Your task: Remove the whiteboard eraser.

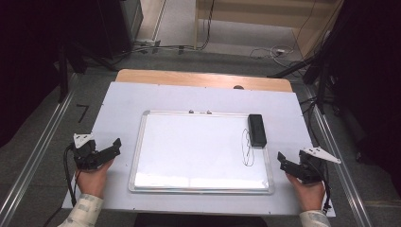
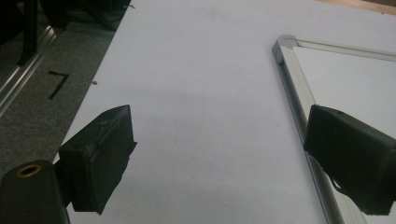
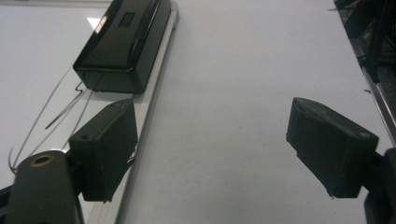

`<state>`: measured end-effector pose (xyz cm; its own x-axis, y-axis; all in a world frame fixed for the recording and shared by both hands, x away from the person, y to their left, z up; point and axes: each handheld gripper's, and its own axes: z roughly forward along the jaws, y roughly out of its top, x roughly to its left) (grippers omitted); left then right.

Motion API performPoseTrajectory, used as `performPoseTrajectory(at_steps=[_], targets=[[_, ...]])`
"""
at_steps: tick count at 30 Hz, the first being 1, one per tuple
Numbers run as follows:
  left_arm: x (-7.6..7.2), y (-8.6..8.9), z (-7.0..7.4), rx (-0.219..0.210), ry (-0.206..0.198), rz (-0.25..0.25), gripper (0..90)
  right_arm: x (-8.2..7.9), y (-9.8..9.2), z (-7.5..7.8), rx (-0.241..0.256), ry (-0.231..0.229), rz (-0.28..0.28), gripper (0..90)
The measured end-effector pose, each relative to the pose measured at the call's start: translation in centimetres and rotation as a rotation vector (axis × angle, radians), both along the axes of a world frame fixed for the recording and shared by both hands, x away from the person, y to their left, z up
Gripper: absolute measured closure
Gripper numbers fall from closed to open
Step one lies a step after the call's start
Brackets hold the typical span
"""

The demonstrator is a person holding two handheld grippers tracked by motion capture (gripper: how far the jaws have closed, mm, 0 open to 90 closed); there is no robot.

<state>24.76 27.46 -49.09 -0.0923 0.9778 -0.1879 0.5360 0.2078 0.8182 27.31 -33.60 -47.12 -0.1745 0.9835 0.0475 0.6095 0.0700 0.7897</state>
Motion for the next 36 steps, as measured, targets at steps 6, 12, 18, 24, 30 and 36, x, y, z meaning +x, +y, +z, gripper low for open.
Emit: performPoseTrajectory(at_steps=[6,12,18,24,30,36], targets=[[0.0,-0.2,0.0,0.006,-0.002,-0.004,9.4,0.2,0.0,0.2,-0.003,-0.003,0.003,17.4],[0.1,-0.4,0.0,0.012,-0.002,-0.005,9.4,1.1,1.4,0.4,0.013,-0.008,0.037,17.2],[0.0,-0.4,0.0,0.021,-0.006,-0.006,9.5,1.6,1.8,0.7,0.03,-0.012,0.029,17.3],[-0.1,-0.4,0.1,0.018,-0.01,-0.006,9.4,2.1,2.0,0.8,0.034,-0.018,0.031,17.3],[-0.1,-0.4,0.2,0.019,-0.01,-0.005,9.4,2.5,2.7,1.0,0.043,-0.027,0.046,17.4],[0.0,-0.4,0.2,0.021,-0.01,-0.005,9.5,2.9,2.9,1.0,0.052,-0.031,0.044,17.3]])
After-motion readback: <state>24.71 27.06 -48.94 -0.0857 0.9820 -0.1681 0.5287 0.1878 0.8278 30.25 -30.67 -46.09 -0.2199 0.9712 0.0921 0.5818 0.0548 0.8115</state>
